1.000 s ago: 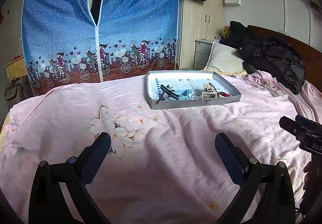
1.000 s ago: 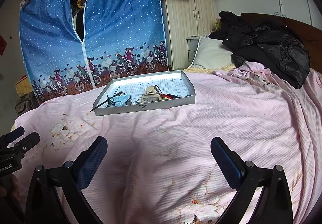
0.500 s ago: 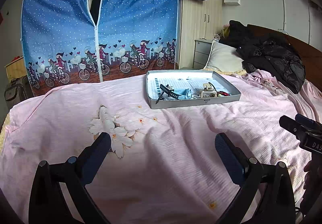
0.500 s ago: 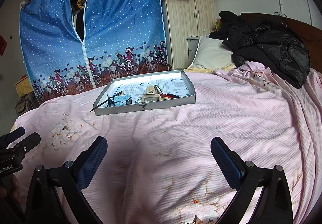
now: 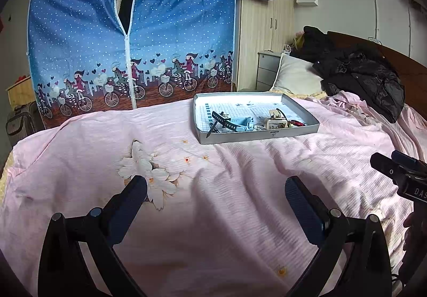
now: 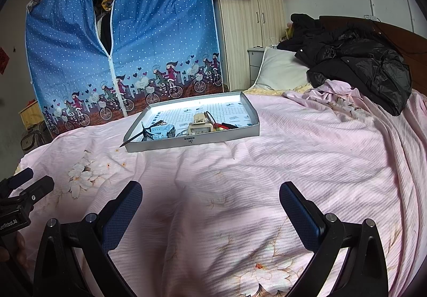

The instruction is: Organize jewelry

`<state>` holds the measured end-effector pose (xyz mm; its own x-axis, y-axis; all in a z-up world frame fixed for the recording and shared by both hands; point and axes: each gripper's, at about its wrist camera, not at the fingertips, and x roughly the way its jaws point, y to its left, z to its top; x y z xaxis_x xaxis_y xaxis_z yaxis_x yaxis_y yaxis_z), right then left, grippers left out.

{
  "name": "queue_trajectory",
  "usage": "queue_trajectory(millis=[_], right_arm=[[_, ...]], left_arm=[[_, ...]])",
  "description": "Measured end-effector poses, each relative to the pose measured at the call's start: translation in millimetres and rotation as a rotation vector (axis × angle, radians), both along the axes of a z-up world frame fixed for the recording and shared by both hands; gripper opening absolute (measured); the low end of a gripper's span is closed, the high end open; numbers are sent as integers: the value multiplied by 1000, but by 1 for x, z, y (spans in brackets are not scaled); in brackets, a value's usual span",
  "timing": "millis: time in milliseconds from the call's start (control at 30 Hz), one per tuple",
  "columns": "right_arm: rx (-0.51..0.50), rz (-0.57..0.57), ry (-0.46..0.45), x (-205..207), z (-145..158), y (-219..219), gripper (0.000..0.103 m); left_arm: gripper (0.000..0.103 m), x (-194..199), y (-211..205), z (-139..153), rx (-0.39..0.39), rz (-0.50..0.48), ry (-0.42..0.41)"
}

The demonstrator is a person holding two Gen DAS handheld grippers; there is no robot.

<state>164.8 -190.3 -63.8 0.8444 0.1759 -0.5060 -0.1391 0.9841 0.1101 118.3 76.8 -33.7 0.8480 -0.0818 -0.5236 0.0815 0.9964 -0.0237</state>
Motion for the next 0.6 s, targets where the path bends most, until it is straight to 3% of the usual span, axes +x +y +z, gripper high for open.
queue_trajectory(millis=[600], right_arm=[[3,0,2,0,0,-1,103]], left_arm=[[101,1,1,-1,-1,-3,1]])
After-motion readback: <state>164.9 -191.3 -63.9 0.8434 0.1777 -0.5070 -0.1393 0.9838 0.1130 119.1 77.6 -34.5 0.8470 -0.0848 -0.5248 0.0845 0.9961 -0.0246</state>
